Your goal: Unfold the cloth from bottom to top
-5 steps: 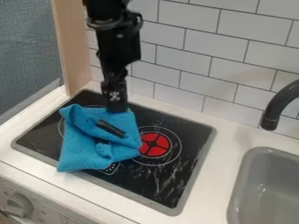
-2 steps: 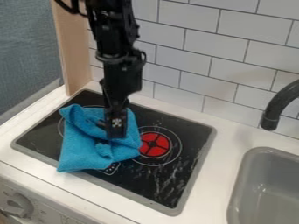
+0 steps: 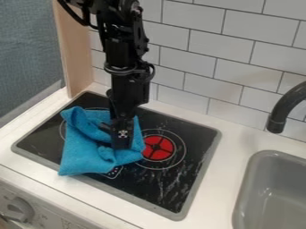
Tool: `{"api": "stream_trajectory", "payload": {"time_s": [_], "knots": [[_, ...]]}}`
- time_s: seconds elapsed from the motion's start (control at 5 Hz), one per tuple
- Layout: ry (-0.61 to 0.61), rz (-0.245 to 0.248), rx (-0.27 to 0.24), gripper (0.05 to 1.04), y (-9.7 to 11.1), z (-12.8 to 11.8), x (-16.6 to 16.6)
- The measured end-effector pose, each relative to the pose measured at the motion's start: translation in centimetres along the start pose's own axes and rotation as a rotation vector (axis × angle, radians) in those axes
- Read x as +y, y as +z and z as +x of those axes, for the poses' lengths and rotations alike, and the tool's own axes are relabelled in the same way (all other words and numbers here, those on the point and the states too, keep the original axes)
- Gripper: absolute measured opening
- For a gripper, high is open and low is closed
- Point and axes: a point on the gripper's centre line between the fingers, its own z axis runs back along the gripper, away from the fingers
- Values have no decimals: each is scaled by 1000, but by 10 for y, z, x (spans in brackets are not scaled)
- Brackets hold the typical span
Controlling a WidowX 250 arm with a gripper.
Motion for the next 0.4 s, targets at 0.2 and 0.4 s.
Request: {"api": "stream_trajectory", "payload": {"time_s": [0.2,0.4], "knots": [[3,-14,12,937,-7,-1,0],[15,0,6,630,-7,0,2]]}}
